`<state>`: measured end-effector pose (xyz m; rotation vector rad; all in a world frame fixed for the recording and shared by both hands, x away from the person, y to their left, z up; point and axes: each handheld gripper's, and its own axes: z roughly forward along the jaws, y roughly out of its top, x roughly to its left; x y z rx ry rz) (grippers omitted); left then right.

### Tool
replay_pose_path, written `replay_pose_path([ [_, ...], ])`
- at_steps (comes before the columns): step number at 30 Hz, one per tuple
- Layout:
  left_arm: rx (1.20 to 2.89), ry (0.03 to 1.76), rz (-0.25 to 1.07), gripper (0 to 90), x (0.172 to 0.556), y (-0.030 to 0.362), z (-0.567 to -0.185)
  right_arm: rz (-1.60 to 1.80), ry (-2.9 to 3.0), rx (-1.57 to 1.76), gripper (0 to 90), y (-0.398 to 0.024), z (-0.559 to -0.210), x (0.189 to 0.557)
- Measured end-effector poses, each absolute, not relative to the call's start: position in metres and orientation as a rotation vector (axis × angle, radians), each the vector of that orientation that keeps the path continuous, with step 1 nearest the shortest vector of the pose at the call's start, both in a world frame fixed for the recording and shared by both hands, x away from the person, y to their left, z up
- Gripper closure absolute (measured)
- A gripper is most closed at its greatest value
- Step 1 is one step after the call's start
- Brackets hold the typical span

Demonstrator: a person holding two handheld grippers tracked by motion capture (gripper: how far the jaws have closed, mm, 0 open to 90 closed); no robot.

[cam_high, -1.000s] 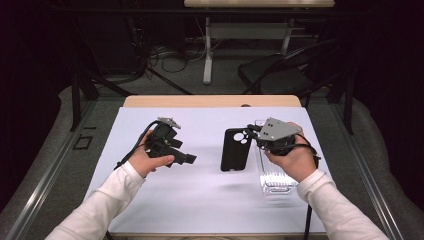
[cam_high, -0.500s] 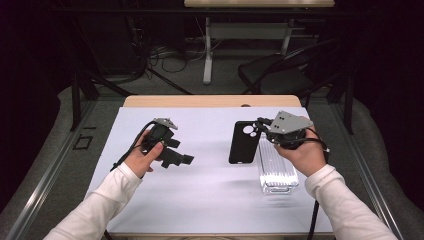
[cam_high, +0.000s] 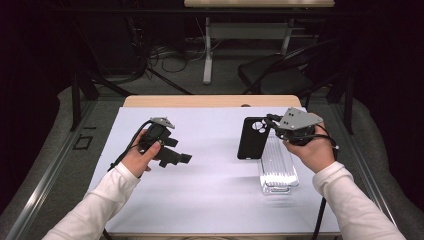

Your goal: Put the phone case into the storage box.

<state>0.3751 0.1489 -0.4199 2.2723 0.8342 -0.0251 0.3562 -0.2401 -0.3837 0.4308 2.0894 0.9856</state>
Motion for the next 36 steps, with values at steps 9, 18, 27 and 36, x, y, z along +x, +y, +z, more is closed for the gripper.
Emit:
replay_pose_path([
  [9, 2.27, 0.831, -0.042, 15.2, 0.376, 0.148, -0.421, 0.983, 2.07, 0.467, 80.1, -0.254, -0.38, 0.355],
  [18, 2.274, 0.834, -0.037, 15.3, 0.376, 0.147, -0.421, 0.948, 2.055, 0.5, 80.1, -0.27, -0.379, 0.354],
  [27, 2.284, 0.83, -0.047, 15.3, 0.375, 0.143, -0.424, 0.921, 2.045, 0.519, 80.1, -0.285, -0.38, 0.354],
  [36, 2.28, 0.829, -0.048, 15.3, 0.376, 0.146, -0.423, 0.895, 2.035, 0.537, 80.1, -0.296, -0.382, 0.352],
])
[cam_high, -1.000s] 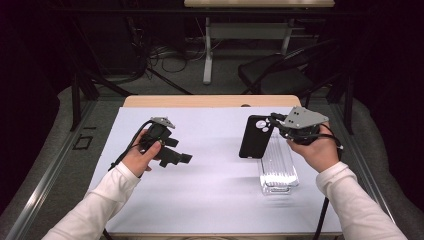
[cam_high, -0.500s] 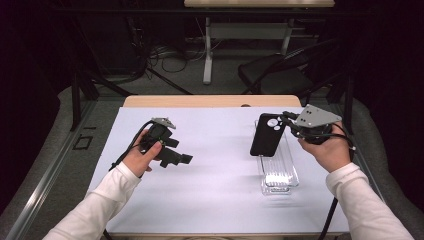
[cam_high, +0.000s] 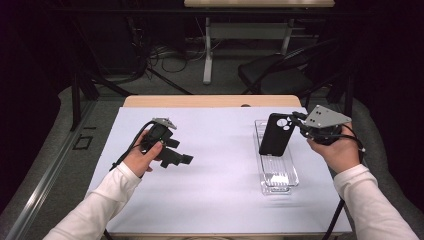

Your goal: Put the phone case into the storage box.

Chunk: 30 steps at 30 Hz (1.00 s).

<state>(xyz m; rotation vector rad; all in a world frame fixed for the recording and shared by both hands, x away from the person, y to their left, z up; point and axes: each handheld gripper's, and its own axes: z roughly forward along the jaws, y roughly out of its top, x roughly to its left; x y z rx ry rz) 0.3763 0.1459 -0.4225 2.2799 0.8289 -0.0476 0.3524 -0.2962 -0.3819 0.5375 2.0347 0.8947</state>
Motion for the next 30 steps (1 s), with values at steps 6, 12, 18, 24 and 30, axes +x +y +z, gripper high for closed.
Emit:
replay_pose_path([
  [6, 2.28, 0.83, -0.045, 15.3, 0.376, 0.148, -0.423, 0.877, 2.036, 0.536, 80.1, -0.298, -0.384, 0.355],
  [12, 2.277, 0.843, -0.043, 15.3, 0.376, 0.149, -0.424, 0.863, 2.035, 0.529, 80.1, -0.298, -0.386, 0.359],
  [18, 2.273, 0.841, -0.046, 15.3, 0.376, 0.149, -0.424, 0.839, 2.034, 0.508, 80.1, -0.297, -0.389, 0.366],
  [24, 2.276, 0.845, -0.038, 15.3, 0.375, 0.15, -0.424, 0.823, 2.041, 0.484, 80.1, -0.293, -0.394, 0.374],
  [30, 2.277, 0.844, -0.041, 15.3, 0.376, 0.151, -0.424, 0.813, 2.039, 0.464, 80.1, -0.291, -0.398, 0.384],
])
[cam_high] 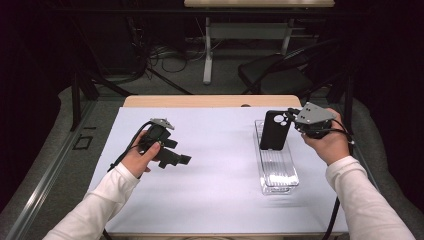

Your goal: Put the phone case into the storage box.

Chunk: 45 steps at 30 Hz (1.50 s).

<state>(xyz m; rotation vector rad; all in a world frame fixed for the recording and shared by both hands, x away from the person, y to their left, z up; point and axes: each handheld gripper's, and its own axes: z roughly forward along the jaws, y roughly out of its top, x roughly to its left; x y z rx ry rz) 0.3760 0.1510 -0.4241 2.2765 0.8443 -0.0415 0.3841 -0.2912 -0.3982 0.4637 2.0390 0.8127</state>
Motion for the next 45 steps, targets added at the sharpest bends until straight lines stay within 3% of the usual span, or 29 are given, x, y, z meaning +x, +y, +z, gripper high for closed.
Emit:
replay_pose_path([
  [45, 2.272, 0.88, -0.034, 15.3, 0.375, 0.161, -0.424, 0.759, 1.98, 0.416, 80.1, -0.286, -0.433, 0.437],
])
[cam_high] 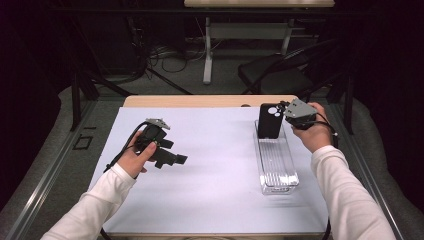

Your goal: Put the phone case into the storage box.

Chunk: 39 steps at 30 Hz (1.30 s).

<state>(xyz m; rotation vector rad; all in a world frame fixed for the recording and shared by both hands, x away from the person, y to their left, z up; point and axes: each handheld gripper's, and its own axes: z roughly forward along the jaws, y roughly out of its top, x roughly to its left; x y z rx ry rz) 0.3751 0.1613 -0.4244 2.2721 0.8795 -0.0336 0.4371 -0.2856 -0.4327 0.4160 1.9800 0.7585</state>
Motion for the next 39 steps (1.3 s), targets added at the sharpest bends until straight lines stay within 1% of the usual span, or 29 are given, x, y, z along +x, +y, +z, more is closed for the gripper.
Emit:
replay_pose_path([
  [15, 2.274, 0.887, -0.038, 15.3, 0.376, 0.167, -0.427, 0.723, 1.938, 0.385, 80.2, -0.28, -0.444, 0.448],
  [39, 2.27, 0.9, -0.039, 15.3, 0.376, 0.17, -0.429, 0.703, 1.913, 0.372, 80.2, -0.275, -0.453, 0.455],
])
